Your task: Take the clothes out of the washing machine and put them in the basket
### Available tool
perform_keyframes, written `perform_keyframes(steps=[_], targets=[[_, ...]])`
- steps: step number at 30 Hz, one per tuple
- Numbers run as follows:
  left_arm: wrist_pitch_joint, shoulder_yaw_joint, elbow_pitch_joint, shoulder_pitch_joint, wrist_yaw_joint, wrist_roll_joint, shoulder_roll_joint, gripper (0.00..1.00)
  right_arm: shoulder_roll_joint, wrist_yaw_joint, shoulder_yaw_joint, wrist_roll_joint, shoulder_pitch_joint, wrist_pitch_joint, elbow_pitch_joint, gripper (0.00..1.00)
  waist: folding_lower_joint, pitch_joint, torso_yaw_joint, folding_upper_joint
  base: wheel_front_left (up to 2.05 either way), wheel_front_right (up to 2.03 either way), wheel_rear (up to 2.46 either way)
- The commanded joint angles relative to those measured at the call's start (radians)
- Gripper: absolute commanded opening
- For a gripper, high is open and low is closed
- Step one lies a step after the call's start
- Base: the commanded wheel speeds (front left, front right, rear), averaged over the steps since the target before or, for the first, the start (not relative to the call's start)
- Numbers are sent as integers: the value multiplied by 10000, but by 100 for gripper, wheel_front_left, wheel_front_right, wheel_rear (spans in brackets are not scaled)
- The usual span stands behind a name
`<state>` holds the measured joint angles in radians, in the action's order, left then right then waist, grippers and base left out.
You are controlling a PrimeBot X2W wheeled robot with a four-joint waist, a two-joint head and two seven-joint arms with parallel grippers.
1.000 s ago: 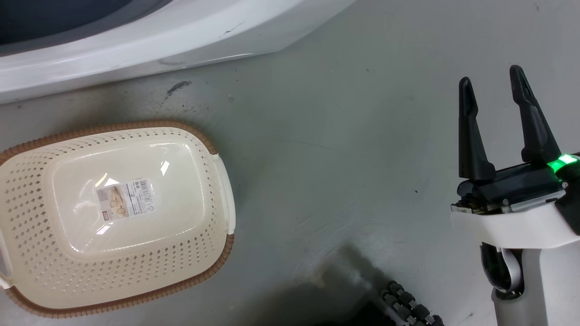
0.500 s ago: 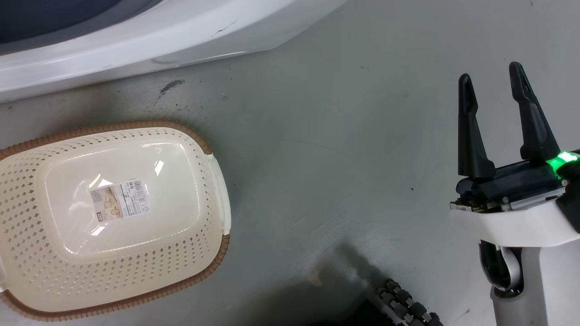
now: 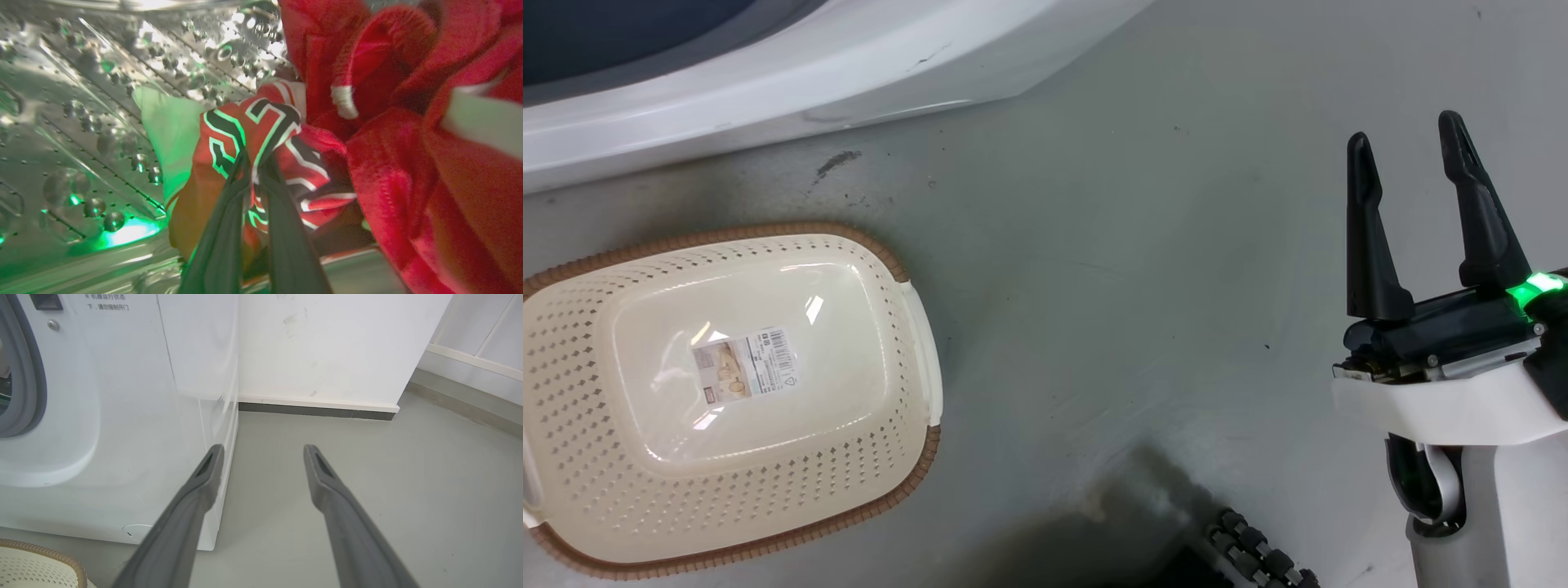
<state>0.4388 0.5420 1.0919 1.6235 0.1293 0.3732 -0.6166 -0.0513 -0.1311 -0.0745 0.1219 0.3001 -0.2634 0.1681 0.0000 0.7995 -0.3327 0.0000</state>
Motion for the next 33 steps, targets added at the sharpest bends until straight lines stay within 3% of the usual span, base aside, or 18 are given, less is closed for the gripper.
perform_keyframes(steps=[1,12,24,33], targets=[[-311,50,8,-164,-3,76,62,0,20,7,-4,-79,99,-21,-1,100,0,-106,54,0,0,0,0],[-2637,199,227,-1100,-1,507,723,0,18,7,46,-374,-214,-21,-171,100,0,-1266,561,0,0,0,0],[-5309,442,250,-3571,-1,1319,2072,0,14,7,63,-1130,-1118,-21,-497,100,0,-3336,1570,0,0,0,0],[-6686,621,-144,-5390,-2,1886,2462,0,15,7,73,-1484,-1928,-21,-684,100,0,-4818,2173,0,0,0,0]])
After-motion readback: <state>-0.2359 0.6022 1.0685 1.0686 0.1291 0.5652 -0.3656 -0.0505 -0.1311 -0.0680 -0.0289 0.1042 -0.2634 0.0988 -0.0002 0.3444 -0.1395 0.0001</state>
